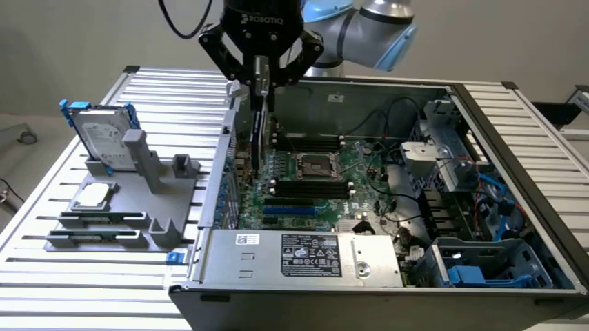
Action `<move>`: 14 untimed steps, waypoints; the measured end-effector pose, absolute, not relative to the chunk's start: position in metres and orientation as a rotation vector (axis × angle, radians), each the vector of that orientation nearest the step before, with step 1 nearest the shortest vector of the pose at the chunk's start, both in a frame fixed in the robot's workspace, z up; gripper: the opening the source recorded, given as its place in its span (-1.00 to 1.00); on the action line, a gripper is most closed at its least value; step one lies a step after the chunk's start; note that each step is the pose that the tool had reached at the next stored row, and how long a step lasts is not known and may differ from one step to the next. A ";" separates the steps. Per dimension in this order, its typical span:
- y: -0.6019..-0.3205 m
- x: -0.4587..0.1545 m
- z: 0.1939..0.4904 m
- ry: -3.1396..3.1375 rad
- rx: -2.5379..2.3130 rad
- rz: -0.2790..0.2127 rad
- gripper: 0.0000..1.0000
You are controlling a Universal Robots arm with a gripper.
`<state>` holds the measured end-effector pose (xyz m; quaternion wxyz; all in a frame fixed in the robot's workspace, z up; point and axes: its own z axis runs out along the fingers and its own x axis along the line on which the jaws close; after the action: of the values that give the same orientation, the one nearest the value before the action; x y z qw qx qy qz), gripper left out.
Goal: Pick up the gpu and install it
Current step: 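Pick up the gpu and move the gpu toward the slot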
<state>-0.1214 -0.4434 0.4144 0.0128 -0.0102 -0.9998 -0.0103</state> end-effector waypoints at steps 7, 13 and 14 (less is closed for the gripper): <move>-0.445 -0.089 0.402 -3.116 -0.032 -0.032 -0.47; -0.445 -0.062 0.391 -3.116 -0.032 -0.032 -0.47; -0.445 -0.058 0.389 -3.116 -0.032 -0.032 -0.47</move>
<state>-0.0576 -0.4452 0.3888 0.0128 -0.0101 -0.9998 -0.0103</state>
